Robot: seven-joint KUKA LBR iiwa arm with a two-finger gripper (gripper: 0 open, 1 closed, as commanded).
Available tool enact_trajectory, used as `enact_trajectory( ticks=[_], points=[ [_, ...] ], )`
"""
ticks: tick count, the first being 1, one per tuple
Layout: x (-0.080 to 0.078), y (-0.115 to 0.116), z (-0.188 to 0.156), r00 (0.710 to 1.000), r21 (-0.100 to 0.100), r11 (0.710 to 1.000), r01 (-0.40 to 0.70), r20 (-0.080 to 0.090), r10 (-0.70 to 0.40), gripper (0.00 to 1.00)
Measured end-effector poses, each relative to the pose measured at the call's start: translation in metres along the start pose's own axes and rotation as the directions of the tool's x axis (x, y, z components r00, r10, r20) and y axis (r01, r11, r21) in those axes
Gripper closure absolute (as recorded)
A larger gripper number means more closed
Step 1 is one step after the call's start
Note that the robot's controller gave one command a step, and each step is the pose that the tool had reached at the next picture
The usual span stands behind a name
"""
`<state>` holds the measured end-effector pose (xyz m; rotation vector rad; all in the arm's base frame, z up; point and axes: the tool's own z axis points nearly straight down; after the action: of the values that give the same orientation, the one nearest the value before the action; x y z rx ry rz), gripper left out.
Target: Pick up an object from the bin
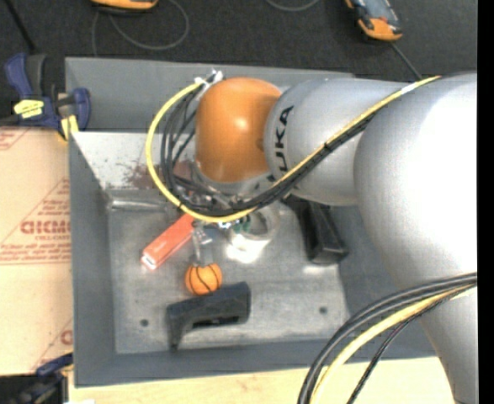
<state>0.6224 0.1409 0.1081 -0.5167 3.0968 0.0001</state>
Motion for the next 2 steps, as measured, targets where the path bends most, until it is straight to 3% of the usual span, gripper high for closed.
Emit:
enact_trajectory(
  ticks=[1,2],
  points=[
    [-0.0247,-0.0075,0.0219,0.922,0.003,0.922,0.387,0.008,-0.387,1.0],
    [-0.0247,-0.0076,0.0218,0.923,0.002,0.923,0.384,0.008,-0.384,1.0]
  ],
)
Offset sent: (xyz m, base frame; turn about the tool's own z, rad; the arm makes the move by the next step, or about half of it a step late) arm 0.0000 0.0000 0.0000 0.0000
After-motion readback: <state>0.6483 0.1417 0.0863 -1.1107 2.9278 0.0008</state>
